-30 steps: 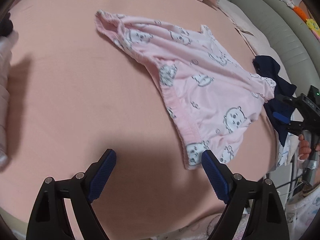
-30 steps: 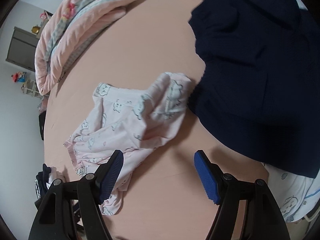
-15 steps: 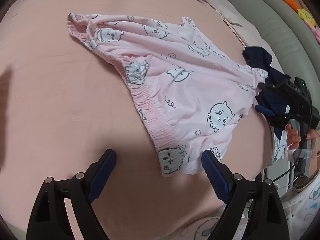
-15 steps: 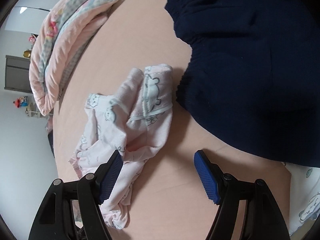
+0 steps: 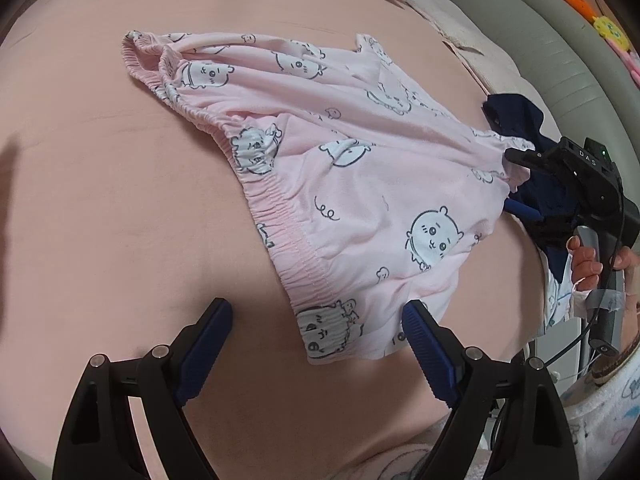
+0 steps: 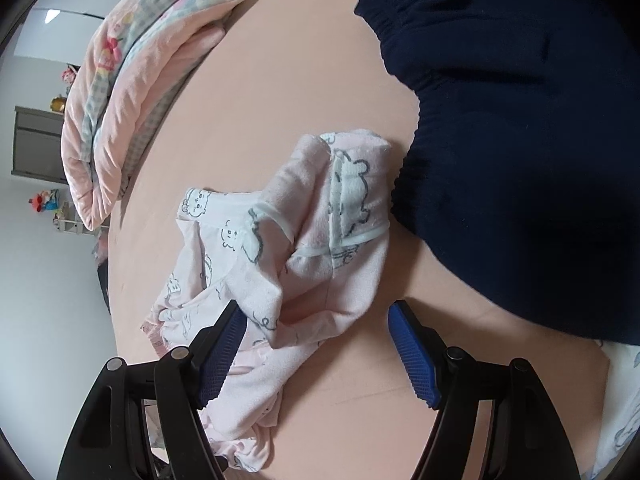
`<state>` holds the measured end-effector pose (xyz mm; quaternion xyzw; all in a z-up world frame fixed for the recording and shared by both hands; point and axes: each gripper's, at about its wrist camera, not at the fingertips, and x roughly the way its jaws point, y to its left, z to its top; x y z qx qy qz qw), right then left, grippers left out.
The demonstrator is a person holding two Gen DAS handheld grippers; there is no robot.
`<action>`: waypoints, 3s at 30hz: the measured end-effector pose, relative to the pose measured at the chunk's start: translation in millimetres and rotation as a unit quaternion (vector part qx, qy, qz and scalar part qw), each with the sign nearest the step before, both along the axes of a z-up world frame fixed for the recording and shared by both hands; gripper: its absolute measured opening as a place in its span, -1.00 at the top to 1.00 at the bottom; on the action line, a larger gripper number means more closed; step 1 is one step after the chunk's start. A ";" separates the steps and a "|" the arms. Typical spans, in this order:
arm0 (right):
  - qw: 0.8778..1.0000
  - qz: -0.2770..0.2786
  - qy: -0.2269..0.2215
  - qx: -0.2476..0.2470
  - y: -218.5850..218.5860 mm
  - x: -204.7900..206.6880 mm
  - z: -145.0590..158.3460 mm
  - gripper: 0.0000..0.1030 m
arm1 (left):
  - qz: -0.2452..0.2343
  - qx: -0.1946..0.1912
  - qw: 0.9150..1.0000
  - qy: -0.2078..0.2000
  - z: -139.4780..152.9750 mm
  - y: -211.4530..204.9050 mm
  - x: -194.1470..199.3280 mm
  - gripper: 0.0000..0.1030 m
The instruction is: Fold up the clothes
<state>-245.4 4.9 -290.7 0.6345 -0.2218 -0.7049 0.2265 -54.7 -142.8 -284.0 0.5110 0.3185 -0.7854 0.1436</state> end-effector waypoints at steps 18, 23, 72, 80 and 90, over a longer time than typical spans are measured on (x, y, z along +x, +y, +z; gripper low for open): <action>0.999 -0.046 -0.016 -0.016 -6.5 -19.4 -7.5 0.06 | -0.033 -0.048 0.998 -0.015 1.4 16.0 -19.6 0.41; 0.999 -0.047 -0.012 -0.020 -6.5 -18.3 -9.2 0.56 | -0.010 -0.027 1.000 -0.001 1.1 7.2 -13.4 0.58; 0.994 0.087 0.008 0.073 -73.8 80.8 40.1 0.64 | 0.093 -0.062 0.994 0.018 41.1 -56.9 81.3 0.61; 0.990 0.114 0.010 0.077 -91.6 91.8 42.3 0.64 | 0.102 -0.072 0.992 0.013 41.8 -65.4 93.0 0.61; 0.987 0.138 0.011 0.078 -104.7 104.9 44.3 0.64 | 0.128 -0.070 0.989 0.020 45.4 -72.7 110.3 0.61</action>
